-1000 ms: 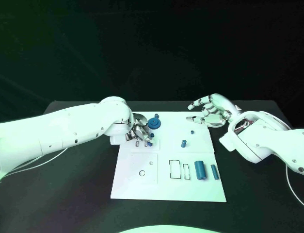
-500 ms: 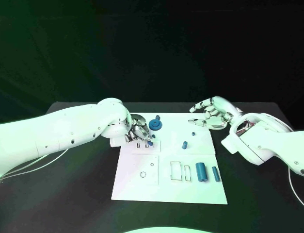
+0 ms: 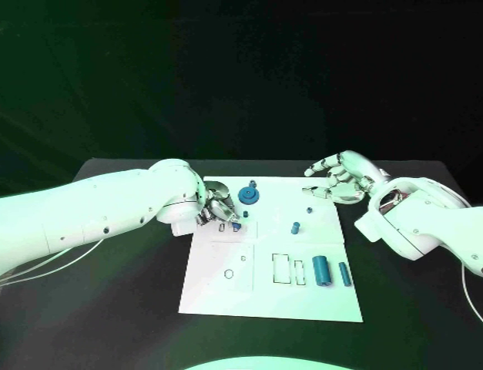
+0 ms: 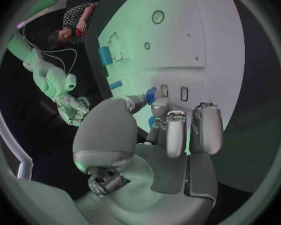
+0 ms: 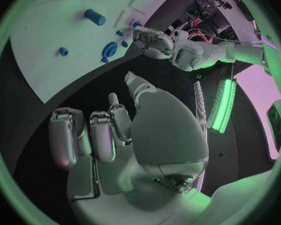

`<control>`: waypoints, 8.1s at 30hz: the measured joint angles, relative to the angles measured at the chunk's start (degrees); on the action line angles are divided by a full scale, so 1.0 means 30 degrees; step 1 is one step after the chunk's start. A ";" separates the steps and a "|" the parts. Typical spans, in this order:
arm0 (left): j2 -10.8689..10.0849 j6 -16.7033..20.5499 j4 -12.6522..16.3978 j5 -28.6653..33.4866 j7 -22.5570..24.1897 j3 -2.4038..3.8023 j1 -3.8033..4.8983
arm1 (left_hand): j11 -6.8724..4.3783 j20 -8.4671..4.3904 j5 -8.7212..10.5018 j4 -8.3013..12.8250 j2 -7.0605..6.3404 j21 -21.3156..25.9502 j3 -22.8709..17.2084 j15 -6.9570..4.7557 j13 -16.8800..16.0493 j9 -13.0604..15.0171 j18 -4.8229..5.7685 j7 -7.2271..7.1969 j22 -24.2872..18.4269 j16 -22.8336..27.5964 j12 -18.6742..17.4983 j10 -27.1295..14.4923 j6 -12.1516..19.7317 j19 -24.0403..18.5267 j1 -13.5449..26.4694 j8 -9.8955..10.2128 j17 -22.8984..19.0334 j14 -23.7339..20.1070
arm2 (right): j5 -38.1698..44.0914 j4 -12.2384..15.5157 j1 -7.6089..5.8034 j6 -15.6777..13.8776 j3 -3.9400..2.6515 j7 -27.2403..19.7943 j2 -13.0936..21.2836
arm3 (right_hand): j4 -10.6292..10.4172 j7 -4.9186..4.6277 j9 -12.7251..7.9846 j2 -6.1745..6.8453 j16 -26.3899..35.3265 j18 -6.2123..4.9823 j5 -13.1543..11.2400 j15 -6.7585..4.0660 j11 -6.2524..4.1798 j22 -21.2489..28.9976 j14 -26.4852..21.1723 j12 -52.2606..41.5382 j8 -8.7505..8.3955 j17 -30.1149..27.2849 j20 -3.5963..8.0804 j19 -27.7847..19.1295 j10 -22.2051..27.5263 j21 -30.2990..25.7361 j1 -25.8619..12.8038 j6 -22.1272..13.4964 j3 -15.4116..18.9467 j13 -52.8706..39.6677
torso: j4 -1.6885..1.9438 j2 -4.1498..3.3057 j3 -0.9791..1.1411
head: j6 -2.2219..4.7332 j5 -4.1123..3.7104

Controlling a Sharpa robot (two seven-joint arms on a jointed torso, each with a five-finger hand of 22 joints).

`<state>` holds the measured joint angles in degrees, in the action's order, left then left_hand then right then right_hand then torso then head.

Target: Assemble the parts on the task board

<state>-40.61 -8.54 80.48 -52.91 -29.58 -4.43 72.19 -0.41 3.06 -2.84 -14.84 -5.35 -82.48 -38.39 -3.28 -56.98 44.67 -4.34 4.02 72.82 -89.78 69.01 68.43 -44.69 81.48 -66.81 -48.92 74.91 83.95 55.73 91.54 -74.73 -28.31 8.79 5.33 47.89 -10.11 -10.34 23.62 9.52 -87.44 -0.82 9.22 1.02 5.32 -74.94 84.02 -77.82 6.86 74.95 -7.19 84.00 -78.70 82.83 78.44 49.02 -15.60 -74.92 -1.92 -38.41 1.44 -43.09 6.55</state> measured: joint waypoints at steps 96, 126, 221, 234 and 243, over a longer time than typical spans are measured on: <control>0.0213 0.1937 0.0338 -0.3309 0.0098 -0.0009 -0.1013 | -0.0380 -0.0342 -0.1778 0.1241 -0.1333 0.0001 -0.2123 -0.0409 -0.0179 0.0221 -0.0002 -0.0488 0.0115 0.0156 -0.0038 0.1538 -0.1439 0.0204 0.2384 0.0127 0.0005 0.0002 | 0.0033 -0.0017 0.0022 0.0107 0.0008 -0.0006 0.0091 | -0.0132 0.0000 -0.0027 0.0000 0.0107 0.0000 0.0104 0.0000 0.0000 0.0004 0.0000 0.0000 0.0076 -0.0009 0.0000 0.0000 -0.0002 0.0001 -0.0001 0.0000 -0.0132 -0.0007 | -0.0088 -0.0020 0.0015 | -0.0319 -0.0042; 0.0487 0.1629 -0.0141 -0.3222 0.0103 0.0009 -0.0981 | -0.0508 -0.0481 -0.1273 0.2380 -0.1509 0.0002 -0.0618 -0.0546 -0.0494 0.0135 -0.0003 -0.0901 0.0235 0.0156 0.0129 0.1672 -0.2055 0.0206 0.4118 0.0206 0.0001 -0.0001 | -0.0006 0.0041 0.0022 0.0103 0.0007 -0.0017 0.0139 | -0.0186 0.0000 -0.0042 0.0000 0.0107 -0.0296 0.0104 0.0000 0.0000 0.0010 0.0000 0.0000 0.0074 -0.0005 0.0000 0.0000 -0.0001 -0.0065 0.0000 0.0000 -0.0186 -0.0001 | -0.0059 -0.0018 0.0005 | -0.0342 -0.0163; 0.3933 -0.2884 -0.8546 -0.2233 0.0299 0.1210 0.1415 | 0.0755 0.0278 -0.0313 -0.0613 -0.0240 0.0738 0.7631 0.0384 0.2223 -0.2207 -0.0002 0.0743 -0.0753 0.0276 -0.1591 -0.0896 0.0283 -0.0409 0.2145 0.3632 0.0013 0.0032 | 0.0022 -0.0660 0.0050 -0.0004 0.0031 -0.0057 0.0119 | -0.0290 0.0000 -0.0086 0.0000 0.0181 -0.0294 0.0103 0.0000 0.0002 0.0012 0.0000 0.0075 0.0148 -0.0003 0.0000 0.0000 0.0135 -0.0220 -0.0001 0.0000 -0.0289 -0.0011 | -0.0152 -0.0172 -0.0048 | 0.0099 -0.0233; 0.4535 -0.3297 -0.9710 -0.2217 0.0499 0.0867 0.1241 | 0.0753 0.0349 -0.0313 -0.0613 -0.0166 0.0738 0.7630 0.0383 0.2184 -0.2206 -0.0004 0.0672 -0.0671 0.0276 -0.1591 -0.0896 0.0213 -0.0337 0.2070 0.3631 0.0010 0.0031 | 0.0027 -0.0590 0.0050 -0.0021 0.0031 -0.0071 0.0111 | -0.0289 0.0000 -0.0085 0.0000 0.0181 -0.0296 0.0103 0.0000 0.0002 -0.0003 0.0001 0.0075 0.0147 -0.0006 0.0000 0.0000 0.0135 -0.0220 -0.0001 0.0000 -0.0289 -0.0008 | -0.0117 -0.0159 -0.0048 | 0.0048 -0.0216; 0.4735 -0.3517 -1.0139 -0.2151 0.0612 0.0714 0.0988 | 0.0752 0.0348 -0.0313 -0.0613 -0.0069 0.0738 0.7630 0.0383 0.2186 -0.2245 -0.0001 0.0671 -0.0657 0.0276 -0.1591 -0.0896 0.0078 -0.0338 0.1973 0.3631 0.0009 0.0031 | 0.0029 -0.0573 0.0050 -0.0033 0.0030 -0.0079 0.0113 | -0.0290 0.0000 -0.0084 0.0000 0.0182 -0.0295 0.0103 0.0000 0.0002 -0.0001 0.0000 0.0075 0.0147 -0.0008 0.0000 0.0000 0.0134 -0.0220 -0.0001 0.0000 -0.0289 -0.0005 | -0.0121 -0.0159 -0.0048 | 0.0016 -0.0203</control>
<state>-26.40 -19.09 50.07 -59.36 -27.74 -2.29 75.15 1.85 4.10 -3.78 -16.68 -5.56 -80.27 -15.50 -2.13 -50.42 37.93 -4.35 6.03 70.85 -88.96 64.23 65.74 -44.46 80.46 -60.89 -38.03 74.93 84.04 55.81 89.82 -74.58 -28.40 8.88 5.10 48.23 -10.98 -10.34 23.37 9.52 -86.90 -1.70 9.53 1.02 5.33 -74.94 84.02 -77.60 7.30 74.93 -7.19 84.00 -78.30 82.17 78.44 49.02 -16.47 -74.93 -2.29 -38.89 1.30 -43.04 5.94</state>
